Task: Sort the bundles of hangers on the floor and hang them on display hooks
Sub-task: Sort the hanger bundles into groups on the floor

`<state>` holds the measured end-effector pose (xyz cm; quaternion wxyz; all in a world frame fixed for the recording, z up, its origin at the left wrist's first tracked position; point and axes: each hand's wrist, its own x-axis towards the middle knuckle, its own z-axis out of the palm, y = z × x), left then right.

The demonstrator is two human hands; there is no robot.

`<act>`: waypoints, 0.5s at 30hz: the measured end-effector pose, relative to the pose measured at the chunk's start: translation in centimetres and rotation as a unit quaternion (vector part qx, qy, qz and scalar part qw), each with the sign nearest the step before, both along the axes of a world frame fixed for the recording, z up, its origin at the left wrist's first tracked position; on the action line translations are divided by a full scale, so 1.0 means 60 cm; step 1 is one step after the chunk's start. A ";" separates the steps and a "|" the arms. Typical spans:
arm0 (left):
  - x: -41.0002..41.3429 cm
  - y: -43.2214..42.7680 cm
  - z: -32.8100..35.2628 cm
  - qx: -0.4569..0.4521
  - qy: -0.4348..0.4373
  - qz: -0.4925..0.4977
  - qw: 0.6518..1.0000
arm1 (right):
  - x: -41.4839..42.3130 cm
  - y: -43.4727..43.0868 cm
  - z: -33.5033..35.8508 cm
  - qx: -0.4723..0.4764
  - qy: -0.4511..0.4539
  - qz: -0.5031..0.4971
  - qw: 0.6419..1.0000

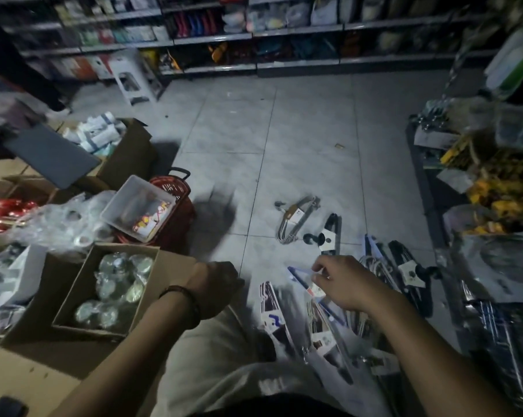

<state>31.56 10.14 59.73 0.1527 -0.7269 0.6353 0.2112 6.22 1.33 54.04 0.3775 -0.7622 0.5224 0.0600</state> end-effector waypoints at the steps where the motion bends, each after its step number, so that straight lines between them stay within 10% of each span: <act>1: 0.007 -0.020 0.005 0.008 -0.008 -0.008 1.000 | 0.006 -0.018 0.000 -0.002 -0.005 -0.004 1.000; 15: 0.300 -0.592 -0.224 0.084 0.069 -0.067 0.992 | 0.243 -0.455 -0.116 -0.037 0.055 -0.097 0.993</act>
